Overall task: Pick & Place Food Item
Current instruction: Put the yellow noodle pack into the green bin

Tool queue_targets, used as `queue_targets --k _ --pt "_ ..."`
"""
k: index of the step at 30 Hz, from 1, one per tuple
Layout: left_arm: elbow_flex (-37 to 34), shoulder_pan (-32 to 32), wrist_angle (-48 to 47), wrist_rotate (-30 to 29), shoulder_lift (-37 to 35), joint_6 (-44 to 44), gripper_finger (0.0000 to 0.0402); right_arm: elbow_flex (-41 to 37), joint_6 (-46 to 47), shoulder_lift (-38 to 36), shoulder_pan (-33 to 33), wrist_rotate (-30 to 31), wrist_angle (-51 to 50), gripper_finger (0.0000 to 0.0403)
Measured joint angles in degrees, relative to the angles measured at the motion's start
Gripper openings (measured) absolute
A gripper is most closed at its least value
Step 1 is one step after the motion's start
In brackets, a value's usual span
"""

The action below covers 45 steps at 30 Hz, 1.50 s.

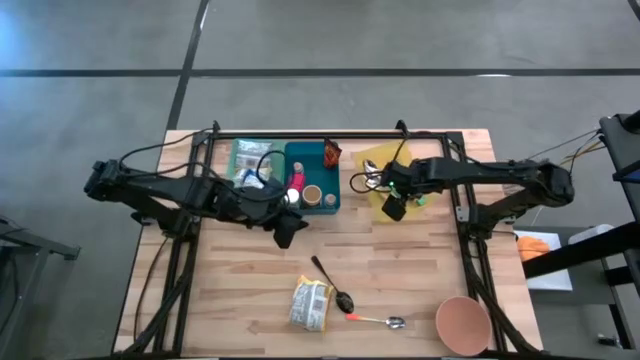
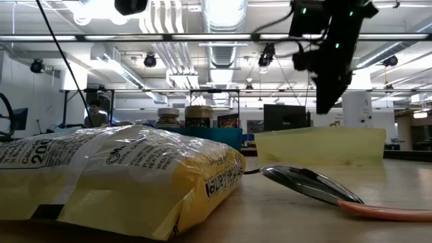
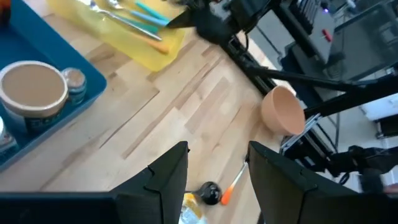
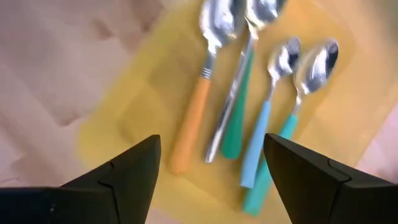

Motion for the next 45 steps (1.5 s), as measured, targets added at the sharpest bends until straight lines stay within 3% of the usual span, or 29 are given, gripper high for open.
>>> queue_targets --k 7,13,22,27,33,38,45 --pt "-7.19 0.00 6.34 1.21 0.08 1.75 0.0175 1.86 -1.12 -6.58 5.99 -6.66 0.18 0.0283" --pt "-9.57 -2.00 10.98 3.43 3.68 12.26 0.0175 1.49 1.66 -9.89 12.39 -7.19 0.74 0.0283" --pt "-3.92 -5.22 11.86 3.93 17.15 31.54 0.0175 -0.02 6.84 -10.64 18.75 -6.97 0.51 0.0283" --pt "-0.15 -5.61 11.88 8.95 24.47 37.66 0.0175 -0.17 8.13 -10.64 19.98 -6.88 0.56 0.0283" --pt "1.45 -5.40 12.06 21.77 30.36 29.67 0.0175 -0.23 8.99 -10.64 19.97 -6.75 0.58 0.0283" --pt "1.14 -5.35 8.49 27.78 33.26 18.84 0.0175 -0.25 9.66 -10.64 19.99 -6.77 0.67 0.0283" --pt "-1.47 -5.18 -1.93 25.02 32.36 -0.78 0.0175 -0.42 10.73 -10.64 19.99 -6.76 0.79 0.0283"
